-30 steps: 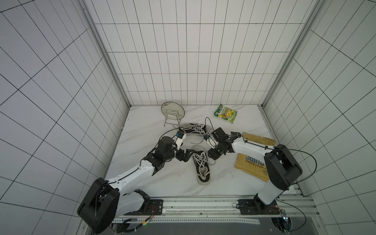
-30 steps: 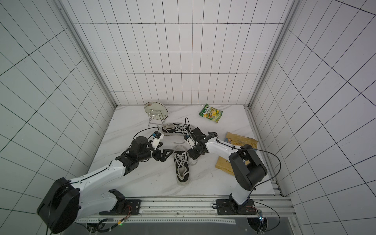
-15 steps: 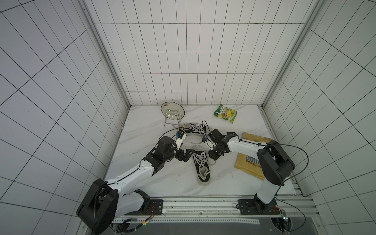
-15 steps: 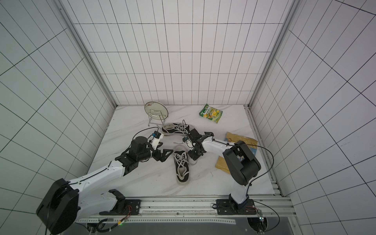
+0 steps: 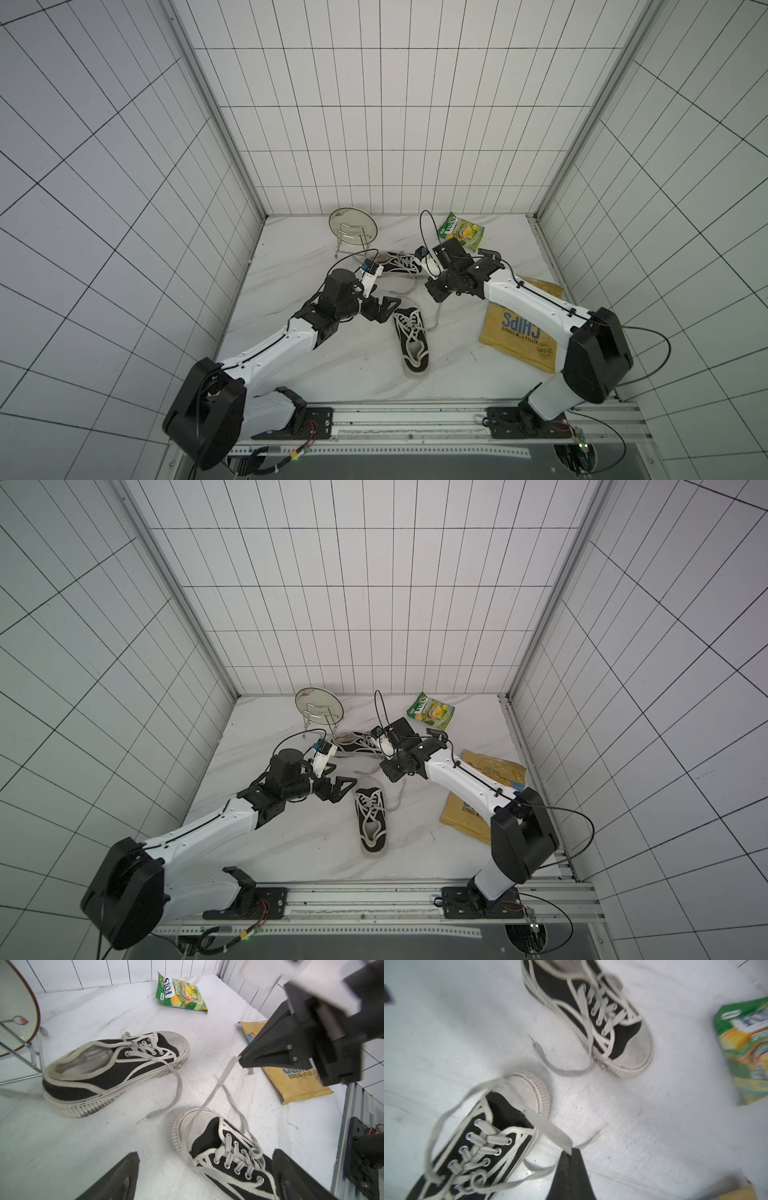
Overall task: Tie the shoes
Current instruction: Cross the shoelace with the shoelace.
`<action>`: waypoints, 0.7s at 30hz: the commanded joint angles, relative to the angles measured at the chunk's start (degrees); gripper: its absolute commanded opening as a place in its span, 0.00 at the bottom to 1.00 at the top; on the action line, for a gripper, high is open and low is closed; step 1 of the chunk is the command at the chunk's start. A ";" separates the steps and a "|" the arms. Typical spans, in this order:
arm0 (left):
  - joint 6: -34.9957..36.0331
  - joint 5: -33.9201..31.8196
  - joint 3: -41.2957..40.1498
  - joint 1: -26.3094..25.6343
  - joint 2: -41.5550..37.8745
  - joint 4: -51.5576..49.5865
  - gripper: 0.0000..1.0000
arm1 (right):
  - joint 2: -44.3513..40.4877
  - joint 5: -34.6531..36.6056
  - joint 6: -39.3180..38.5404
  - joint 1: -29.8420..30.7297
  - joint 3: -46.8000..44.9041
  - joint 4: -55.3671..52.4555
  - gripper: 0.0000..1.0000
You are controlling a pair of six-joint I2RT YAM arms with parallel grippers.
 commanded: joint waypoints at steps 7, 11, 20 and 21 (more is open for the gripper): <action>2.32 20.16 11.69 1.46 14.83 -2.57 0.98 | -3.26 -1.46 -2.24 0.34 6.44 -5.57 0.00; 0.32 27.43 15.26 1.09 20.65 -2.73 0.94 | -3.86 1.03 -1.54 0.26 8.82 -5.76 0.00; 1.01 35.47 20.07 0.05 27.36 -7.03 0.66 | -3.17 5.16 0.48 -0.48 13.68 -5.59 0.00; 1.24 36.06 20.43 0.06 27.64 -7.63 0.62 | -2.77 5.77 1.00 -0.69 14.15 -5.63 0.00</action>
